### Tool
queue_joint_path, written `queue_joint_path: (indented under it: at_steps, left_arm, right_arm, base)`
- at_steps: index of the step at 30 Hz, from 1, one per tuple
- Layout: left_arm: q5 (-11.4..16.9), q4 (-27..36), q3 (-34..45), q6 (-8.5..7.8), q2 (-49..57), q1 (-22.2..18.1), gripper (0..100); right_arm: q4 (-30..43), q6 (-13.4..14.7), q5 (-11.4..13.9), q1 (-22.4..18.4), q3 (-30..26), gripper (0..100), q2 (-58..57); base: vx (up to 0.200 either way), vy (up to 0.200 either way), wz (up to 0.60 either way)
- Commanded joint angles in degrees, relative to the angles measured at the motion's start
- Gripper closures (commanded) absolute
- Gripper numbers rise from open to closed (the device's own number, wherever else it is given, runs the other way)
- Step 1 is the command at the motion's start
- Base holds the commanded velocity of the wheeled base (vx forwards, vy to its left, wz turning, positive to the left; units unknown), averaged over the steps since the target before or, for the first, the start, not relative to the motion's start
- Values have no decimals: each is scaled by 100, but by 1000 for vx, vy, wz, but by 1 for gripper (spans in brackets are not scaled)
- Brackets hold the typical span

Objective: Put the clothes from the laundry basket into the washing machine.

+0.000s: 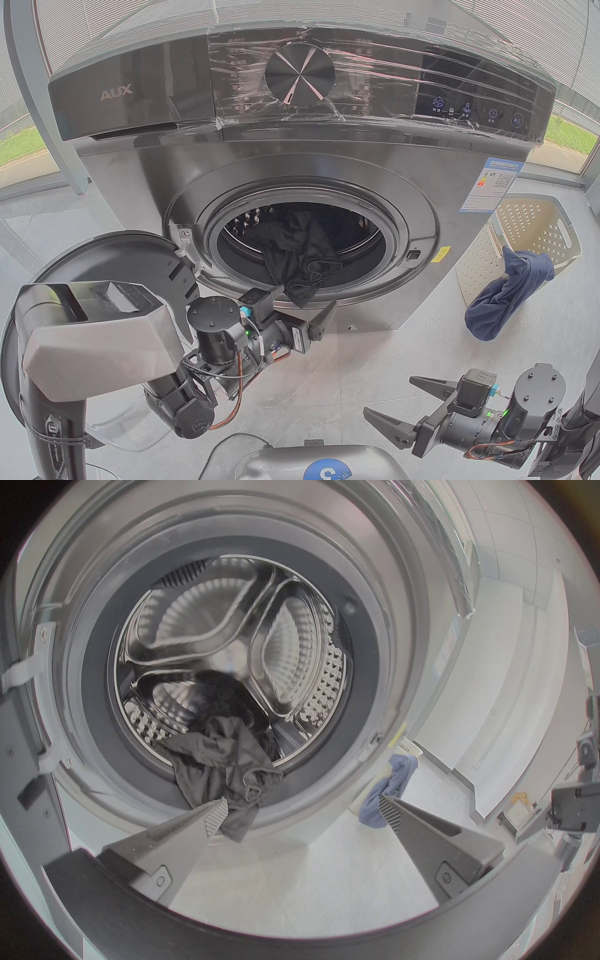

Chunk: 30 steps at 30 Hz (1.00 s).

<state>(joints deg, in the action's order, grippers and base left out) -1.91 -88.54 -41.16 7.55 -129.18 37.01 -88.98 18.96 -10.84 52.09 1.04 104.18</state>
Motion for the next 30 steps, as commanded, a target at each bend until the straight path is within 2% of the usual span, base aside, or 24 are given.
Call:
queue_joint_path:
  at_steps: [1, 3, 6, 10, 12, 15, 20, 30]
  left_arm:
    - [-20, -41, 310, -16, -37, 149, 0]
    - [-28, -58, 354, -16, -54, 157, 0]
    - [-55, -67, 284, -104, -169, 149, 0]
    - [-72, -58, 46, -157, -256, 131, 0]
    - [-99, -49, -209, -262, -450, 105, 0]
    - [-134, 39, -367, -306, -529, 96, 0]
    - [-433, 768, -885, -368, -810, 131, 0]
    - [-617, 2051, -2810, -377, -1522, -291, 0]
  right_arm:
    - [-32, 38, -41, 82, -104, 0, -47]
    - [-32, 38, -41, 82, -104, 0, -47]
    - [-32, 38, -41, 143, -104, 0, -38]
    - [-23, 38, -59, 205, -104, 0, -38]
    - [-23, 47, -59, 214, -104, 0, -38]
    - [-23, 56, -156, 214, -104, 0, -47]
    - [30, 64, -199, 240, -104, 0, -135]
    - [30, 108, -235, 363, -104, 0, -135]
  base:
    - [200, 0, 0]
    - [200, 0, 0]
    - [200, 0, 0]
    - [0, 0, 0]
    - [0, 0, 0]
    - [0, 0, 0]
    - [0, 0, 0]
    - [0, 0, 0]
